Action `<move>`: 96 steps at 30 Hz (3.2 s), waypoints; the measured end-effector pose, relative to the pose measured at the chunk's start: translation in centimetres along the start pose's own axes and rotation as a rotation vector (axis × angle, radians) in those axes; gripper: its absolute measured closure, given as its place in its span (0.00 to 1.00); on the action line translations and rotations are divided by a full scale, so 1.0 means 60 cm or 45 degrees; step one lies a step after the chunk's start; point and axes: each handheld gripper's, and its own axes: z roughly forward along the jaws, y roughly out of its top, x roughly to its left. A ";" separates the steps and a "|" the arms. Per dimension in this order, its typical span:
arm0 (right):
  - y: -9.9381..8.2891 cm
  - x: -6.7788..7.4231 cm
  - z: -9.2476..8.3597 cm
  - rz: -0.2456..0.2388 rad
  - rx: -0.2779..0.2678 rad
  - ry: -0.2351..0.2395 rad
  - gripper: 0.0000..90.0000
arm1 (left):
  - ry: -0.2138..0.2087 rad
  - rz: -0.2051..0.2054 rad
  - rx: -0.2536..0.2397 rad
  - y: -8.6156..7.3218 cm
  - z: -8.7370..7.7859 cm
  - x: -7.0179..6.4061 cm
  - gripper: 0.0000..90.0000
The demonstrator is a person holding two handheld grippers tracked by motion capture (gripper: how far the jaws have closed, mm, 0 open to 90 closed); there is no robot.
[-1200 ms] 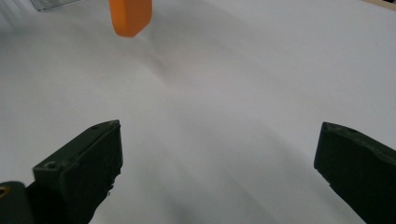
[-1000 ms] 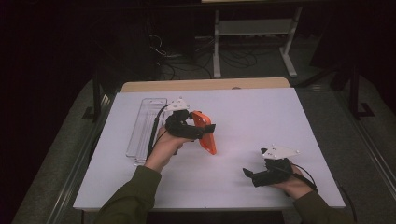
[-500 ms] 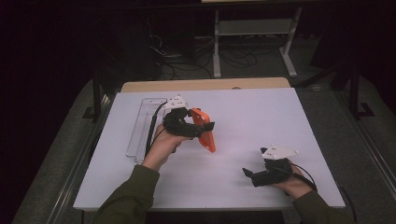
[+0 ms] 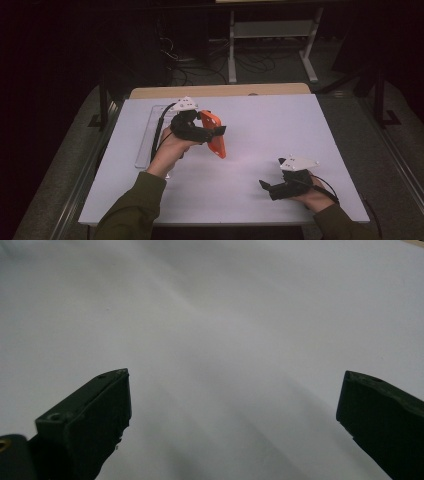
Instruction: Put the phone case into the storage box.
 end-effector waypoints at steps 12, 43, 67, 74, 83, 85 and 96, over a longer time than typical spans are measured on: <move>0.000 -0.001 0.000 -0.012 -0.005 0.004 0.01 | 0.028 0.034 0.001 0.036 -0.013 0.009 0.18; 0.001 -0.001 0.000 -0.009 -0.002 0.007 0.01 | 0.182 0.036 -0.024 0.069 -0.063 0.066 0.18; 0.001 0.001 0.002 -0.002 0.002 0.008 0.00 | 0.361 0.003 -0.034 0.072 -0.105 0.118 0.18; 0.002 0.001 0.002 0.003 0.000 0.008 0.01 | 0.417 -0.011 -0.030 0.068 -0.112 0.135 0.18; 0.001 0.001 0.002 0.002 0.000 0.007 0.01 | 0.496 -0.060 -0.030 0.064 -0.117 0.152 0.18; 0.001 0.001 0.003 -0.004 0.001 0.006 0.01 | 0.511 -0.066 -0.026 0.063 -0.119 0.156 0.18; 0.001 0.001 0.003 -0.005 0.002 0.008 0.01 | 0.625 -0.121 -0.021 0.058 -0.121 0.177 0.18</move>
